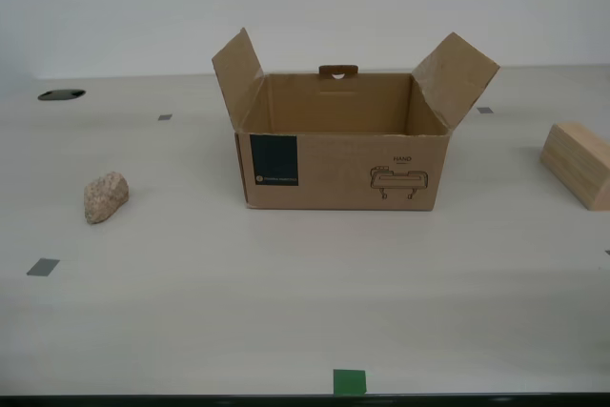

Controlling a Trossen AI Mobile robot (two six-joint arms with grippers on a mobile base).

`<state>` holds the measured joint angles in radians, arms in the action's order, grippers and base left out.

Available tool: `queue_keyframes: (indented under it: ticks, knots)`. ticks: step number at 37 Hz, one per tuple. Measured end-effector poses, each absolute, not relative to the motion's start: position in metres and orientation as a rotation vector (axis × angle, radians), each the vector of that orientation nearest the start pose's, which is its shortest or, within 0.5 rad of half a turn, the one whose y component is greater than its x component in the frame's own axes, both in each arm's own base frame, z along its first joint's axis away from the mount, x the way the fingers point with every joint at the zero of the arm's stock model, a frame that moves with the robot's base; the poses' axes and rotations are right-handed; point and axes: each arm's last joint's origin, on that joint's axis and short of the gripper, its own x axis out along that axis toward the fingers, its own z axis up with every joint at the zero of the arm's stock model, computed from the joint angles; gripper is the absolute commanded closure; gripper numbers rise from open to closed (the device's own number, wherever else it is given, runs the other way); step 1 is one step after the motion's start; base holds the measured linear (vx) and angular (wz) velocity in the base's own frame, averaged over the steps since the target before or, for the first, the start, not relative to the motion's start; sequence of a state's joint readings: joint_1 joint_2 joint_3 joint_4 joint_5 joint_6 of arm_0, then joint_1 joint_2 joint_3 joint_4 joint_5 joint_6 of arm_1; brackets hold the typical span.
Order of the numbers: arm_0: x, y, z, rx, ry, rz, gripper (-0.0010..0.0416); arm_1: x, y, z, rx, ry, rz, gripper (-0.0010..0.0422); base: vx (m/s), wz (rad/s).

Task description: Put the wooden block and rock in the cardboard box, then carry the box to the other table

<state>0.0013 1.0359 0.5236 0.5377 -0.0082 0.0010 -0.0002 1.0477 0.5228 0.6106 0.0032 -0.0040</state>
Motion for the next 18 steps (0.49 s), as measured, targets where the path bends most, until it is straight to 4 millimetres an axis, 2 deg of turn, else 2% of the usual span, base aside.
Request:
queue_keyframes:
  ticks: [18]
  knots:
    - [0.2251, 0.0005, 0.2651, 0.001, -0.024, 0.010, 0.0406, 0.2265, -0.0001, 0.2696, -0.005, -0.086, -0.003, 0.0412, 0.000, 0.000]
